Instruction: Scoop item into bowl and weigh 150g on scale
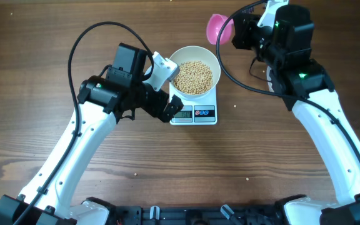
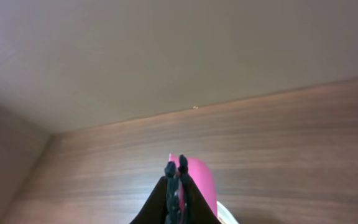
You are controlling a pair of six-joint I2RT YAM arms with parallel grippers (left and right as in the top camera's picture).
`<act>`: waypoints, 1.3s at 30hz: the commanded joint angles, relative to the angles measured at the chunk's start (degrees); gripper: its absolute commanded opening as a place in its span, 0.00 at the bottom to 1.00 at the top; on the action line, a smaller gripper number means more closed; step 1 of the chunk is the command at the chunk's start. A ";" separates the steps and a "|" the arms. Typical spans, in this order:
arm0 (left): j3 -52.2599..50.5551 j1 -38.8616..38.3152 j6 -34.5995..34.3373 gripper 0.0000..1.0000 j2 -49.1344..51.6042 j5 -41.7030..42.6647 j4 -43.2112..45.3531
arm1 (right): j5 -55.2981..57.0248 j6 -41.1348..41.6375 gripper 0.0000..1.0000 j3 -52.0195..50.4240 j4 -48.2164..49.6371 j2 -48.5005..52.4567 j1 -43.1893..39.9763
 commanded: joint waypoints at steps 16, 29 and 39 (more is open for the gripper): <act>0.61 -0.04 0.90 1.00 -0.22 0.50 0.09 | 27.26 40.15 0.04 -22.91 -30.32 -33.75 -15.93; 0.61 -0.04 0.90 1.00 -0.22 0.50 0.11 | 0.46 33.05 0.04 -25.22 7.72 -1.95 -28.81; 0.61 -0.04 0.90 1.00 -0.22 0.50 0.11 | 0.55 32.68 0.04 -25.22 0.70 -0.07 -28.81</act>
